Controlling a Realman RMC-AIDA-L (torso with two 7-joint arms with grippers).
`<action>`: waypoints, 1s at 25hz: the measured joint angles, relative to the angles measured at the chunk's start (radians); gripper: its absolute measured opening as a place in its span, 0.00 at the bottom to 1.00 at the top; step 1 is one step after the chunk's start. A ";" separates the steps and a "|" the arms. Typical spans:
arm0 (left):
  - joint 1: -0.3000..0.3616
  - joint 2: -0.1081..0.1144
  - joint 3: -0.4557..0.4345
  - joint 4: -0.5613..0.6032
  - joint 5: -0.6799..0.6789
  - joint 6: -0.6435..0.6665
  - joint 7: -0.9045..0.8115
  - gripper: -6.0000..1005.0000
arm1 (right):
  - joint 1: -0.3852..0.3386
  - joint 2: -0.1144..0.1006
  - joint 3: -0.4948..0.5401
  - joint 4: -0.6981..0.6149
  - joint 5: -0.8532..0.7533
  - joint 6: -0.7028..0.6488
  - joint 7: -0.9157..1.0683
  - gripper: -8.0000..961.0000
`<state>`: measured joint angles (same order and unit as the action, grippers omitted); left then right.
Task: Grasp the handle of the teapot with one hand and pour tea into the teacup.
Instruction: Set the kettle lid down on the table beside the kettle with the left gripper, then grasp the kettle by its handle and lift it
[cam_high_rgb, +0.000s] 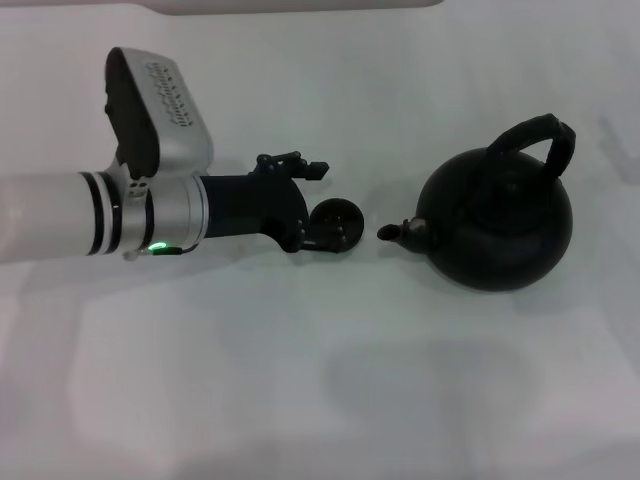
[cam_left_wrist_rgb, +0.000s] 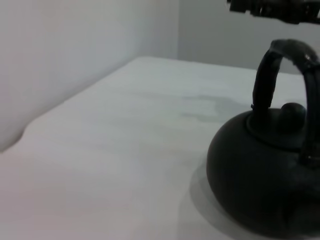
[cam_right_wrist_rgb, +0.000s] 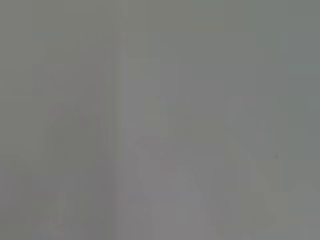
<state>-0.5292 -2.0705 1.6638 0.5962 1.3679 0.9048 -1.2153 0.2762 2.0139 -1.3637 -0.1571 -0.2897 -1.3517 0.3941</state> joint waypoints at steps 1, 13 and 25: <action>0.023 0.000 -0.002 0.033 0.000 0.002 0.013 0.87 | -0.001 0.000 0.000 0.000 0.000 0.000 -0.001 0.85; 0.249 -0.002 -0.094 0.283 -0.023 0.034 0.050 0.87 | -0.049 -0.007 0.000 -0.012 -0.011 -0.019 -0.004 0.85; 0.534 -0.003 -0.303 0.305 -0.265 0.256 0.341 0.87 | -0.219 -0.112 0.008 -0.220 -0.363 -0.028 0.310 0.85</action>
<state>0.0044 -2.0732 1.3608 0.9016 1.1031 1.1610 -0.8742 0.0571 1.9018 -1.3559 -0.3767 -0.6523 -1.3799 0.7043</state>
